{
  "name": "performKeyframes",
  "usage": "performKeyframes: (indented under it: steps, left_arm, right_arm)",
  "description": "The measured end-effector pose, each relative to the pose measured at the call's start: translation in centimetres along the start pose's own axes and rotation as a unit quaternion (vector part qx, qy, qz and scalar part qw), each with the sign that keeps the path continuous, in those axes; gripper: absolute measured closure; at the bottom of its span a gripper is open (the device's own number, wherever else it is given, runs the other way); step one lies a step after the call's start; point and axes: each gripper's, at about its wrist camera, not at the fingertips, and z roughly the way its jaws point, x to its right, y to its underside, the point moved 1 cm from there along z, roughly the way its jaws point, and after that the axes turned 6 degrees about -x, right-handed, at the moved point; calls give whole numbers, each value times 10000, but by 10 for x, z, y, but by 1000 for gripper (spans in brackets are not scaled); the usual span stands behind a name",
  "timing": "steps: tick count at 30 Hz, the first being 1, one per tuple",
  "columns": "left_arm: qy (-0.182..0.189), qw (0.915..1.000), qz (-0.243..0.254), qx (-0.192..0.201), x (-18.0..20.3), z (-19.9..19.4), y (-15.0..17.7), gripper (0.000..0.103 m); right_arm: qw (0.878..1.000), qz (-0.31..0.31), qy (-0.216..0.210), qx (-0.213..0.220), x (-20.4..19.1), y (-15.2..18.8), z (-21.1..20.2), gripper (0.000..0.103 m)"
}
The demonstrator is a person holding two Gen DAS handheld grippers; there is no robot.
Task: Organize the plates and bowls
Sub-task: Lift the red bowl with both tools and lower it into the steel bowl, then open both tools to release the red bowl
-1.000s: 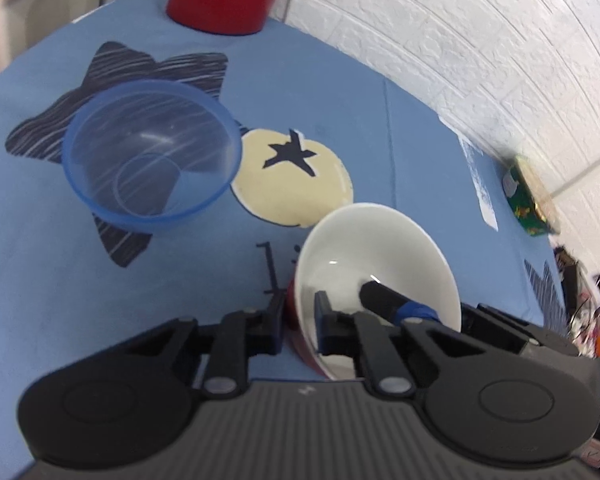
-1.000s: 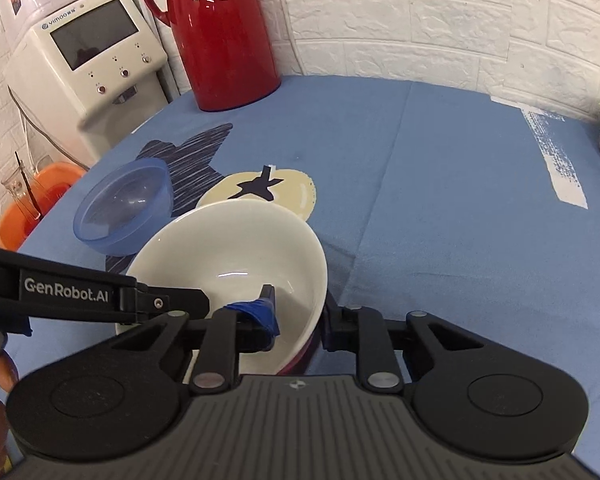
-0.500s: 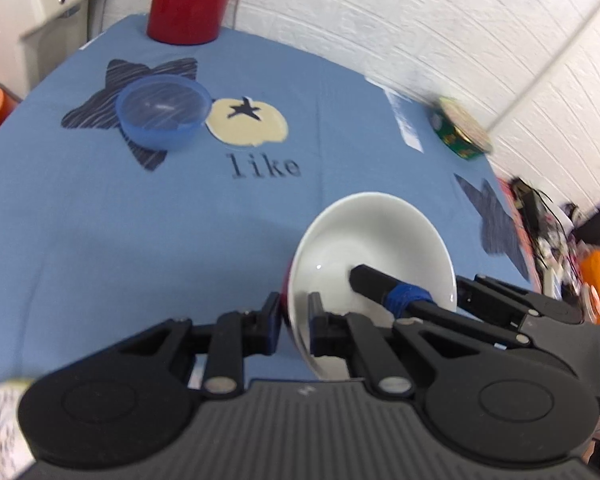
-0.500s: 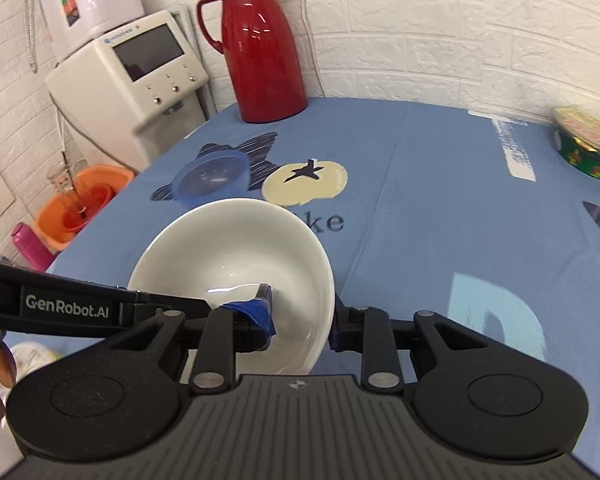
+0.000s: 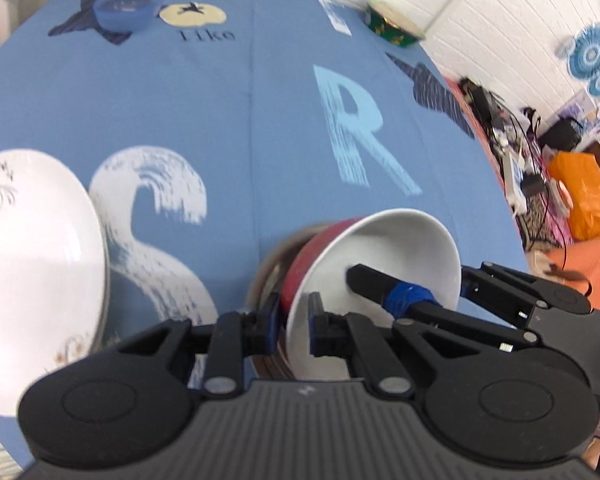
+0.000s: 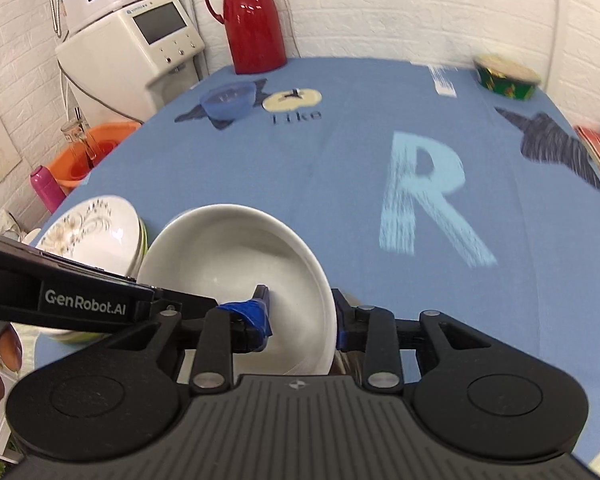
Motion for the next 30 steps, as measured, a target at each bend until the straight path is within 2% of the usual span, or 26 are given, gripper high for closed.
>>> performKeyframes:
  steps: [4,10,11,12,14,15,17,18,21,24,30]
  left_arm:
    - [-19,9999,47,-146,2,13,13,102]
    - [13,9996,189,-200,1,22,11,99]
    - [26,9996,227,-184,2,21,11,92]
    - [57,9994,289,-172,3,19,11,91]
    - [-60,9992,385,-44,5,14,10,71]
    - [9,9990,436,10,5,11,9,66]
    - [226,9989,395,70,3,4,8,42]
    - [344,9986,377,102,2,0,8,37]
    - [246,9980,495,303,4,-11,9,35]
    - [355,9972,557,339,3,-20,10,35]
    - [298,9954,587,690,-6,-40,4,35]
  right_arm:
    - [10000,-5,45,-75,1,15,2,87]
    - [9996,141,-111,-229,10,23,12,87]
    - [9996,150,-106,-232,11,23,12,87]
    - [9996,166,-88,-224,12,24,12,87]
    - [9997,220,-49,-117,16,24,9,89]
    - [9995,286,-101,-86,18,23,7,89]
    - [9987,461,-191,-40,24,20,1,89]
    - [9984,515,-243,-6,27,19,-2,89]
    - [9986,489,-144,137,26,15,-12,88]
    - [9988,330,18,354,23,9,-23,87]
    - [9983,332,19,483,28,-6,-23,86]
